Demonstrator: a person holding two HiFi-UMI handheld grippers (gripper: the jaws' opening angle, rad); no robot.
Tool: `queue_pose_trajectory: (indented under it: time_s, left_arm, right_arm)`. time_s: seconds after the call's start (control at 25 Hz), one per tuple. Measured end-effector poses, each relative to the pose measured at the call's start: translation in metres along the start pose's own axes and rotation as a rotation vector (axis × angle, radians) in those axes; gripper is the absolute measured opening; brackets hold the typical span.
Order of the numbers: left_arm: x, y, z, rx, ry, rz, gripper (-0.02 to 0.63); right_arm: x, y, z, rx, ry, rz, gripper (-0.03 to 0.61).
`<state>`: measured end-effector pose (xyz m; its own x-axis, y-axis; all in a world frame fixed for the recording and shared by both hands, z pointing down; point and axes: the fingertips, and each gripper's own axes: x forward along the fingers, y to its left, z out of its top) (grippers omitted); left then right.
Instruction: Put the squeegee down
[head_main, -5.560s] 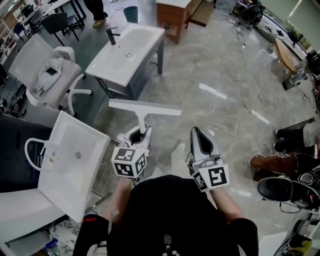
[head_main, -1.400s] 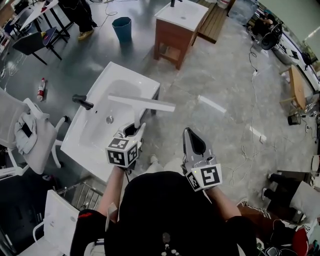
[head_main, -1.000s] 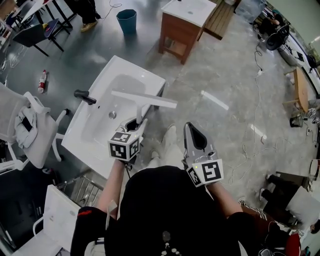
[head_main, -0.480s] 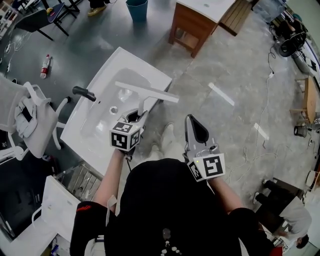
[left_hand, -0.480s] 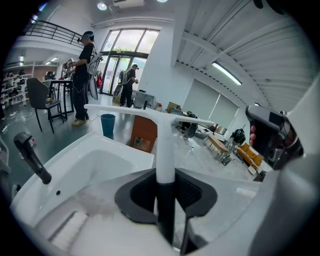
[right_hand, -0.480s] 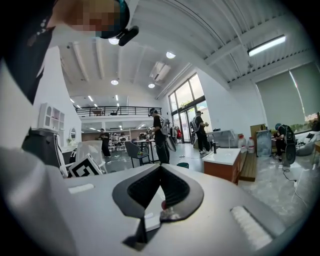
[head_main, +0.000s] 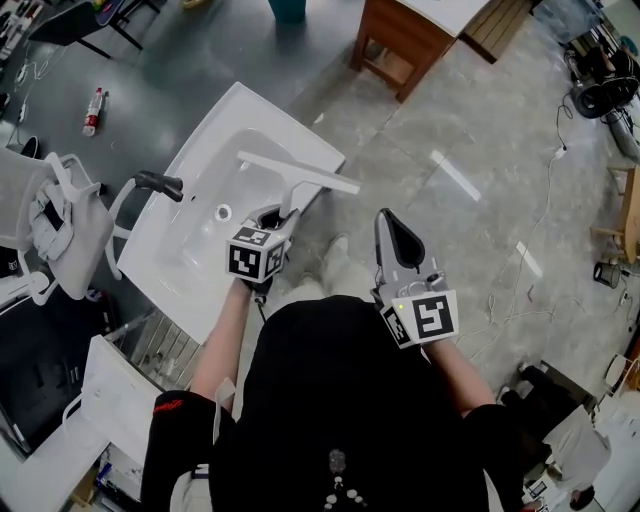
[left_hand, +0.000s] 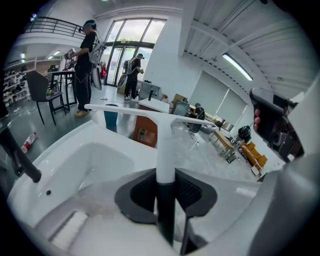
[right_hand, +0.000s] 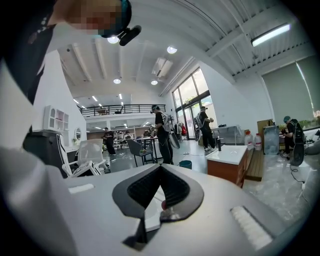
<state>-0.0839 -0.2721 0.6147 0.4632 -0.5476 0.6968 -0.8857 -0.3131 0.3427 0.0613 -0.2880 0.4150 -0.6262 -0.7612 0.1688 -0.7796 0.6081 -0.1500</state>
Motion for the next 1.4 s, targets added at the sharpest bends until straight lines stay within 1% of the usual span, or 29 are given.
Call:
queue_pose_trajectory:
  time_s: [0.28,0.56,0.88,1.24,1.4]
  left_arm:
    - [0.03,0.009,0.0,-0.009,0.056,0.027,0.081]
    - [0.053,0.019,-0.008,-0.013,0.133,0.037,0.081]
    - [0.077,0.043,-0.02,-0.011,0.22,0.015,0.081]
    - [0.104,0.05,-0.028,0.009,0.317,-0.031,0.081]
    - [0.114,0.052,-0.031,0.02,0.344,-0.043,0.08]
  right_arm:
    - [0.02,-0.026,-0.005,0.013,0.023,0.041,0.003]
    - [0.03,-0.036,-0.015,0.017,0.056,0.071,0.003]
    - [0.046,-0.045,-0.027,0.026,0.102,0.039,0.003]
    - [0.061,-0.059,-0.031,0.048,0.13,-0.033,0.002]
    - [0.063,-0.063,-0.032,0.058,0.135,-0.06,0.003]
